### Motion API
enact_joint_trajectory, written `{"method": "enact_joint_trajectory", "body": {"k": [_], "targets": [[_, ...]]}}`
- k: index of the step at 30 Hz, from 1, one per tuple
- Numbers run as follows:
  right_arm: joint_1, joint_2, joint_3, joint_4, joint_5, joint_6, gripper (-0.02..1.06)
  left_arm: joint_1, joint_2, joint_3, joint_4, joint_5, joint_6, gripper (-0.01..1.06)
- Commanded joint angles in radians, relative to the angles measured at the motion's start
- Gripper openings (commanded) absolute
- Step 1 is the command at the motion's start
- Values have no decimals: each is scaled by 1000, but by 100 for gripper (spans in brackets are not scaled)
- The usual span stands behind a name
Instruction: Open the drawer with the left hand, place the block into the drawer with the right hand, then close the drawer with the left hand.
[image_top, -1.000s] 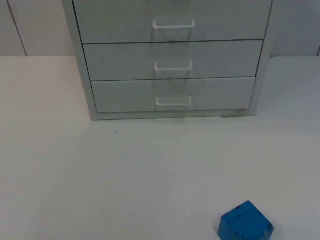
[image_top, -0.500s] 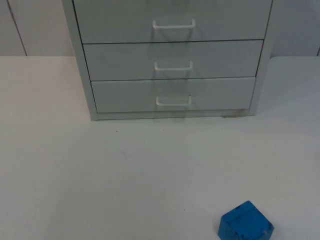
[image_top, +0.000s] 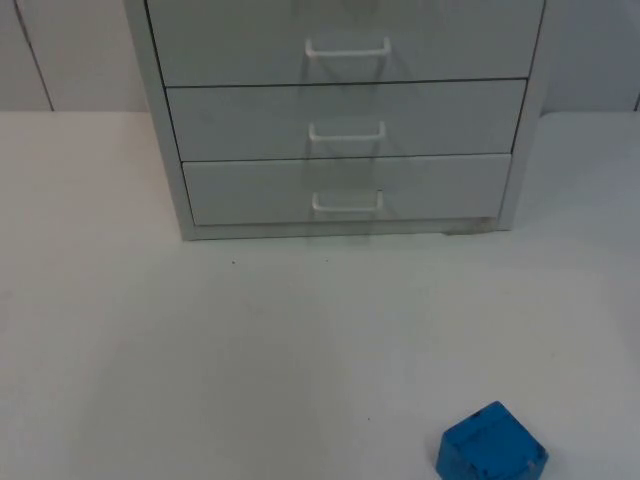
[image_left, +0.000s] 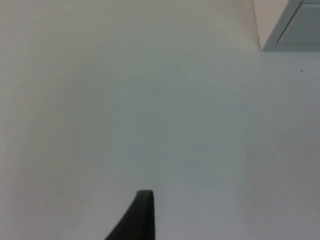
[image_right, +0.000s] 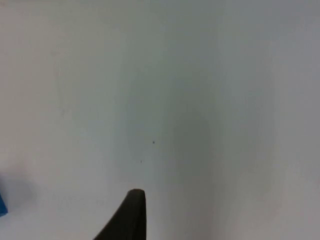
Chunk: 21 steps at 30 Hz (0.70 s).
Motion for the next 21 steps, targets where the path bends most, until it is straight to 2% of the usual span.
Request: {"method": "enact_joint_trajectory", "body": {"k": [1,9,14,15,19,21], "targets": [[-3,29,-5,2,-10,3,105,-4,41,-6,-34,-44,21,105],[-3,41,-5,2,-6,3,105,-4,153,-6,-122,-56,150,105],[-3,41,-5,2,-6,3,105,-4,214,-57,-186,-23,263,104],[-3,41,-5,2,-6,3,105,-4,239,-92,-222,-8,322,99],[-3,41,-5,2,-6,3,105,-34,276,-142,-272,2,392,85],[-3,41,-5,2,-6,3,105,-54,291,-157,-273,2,410,83]]}}
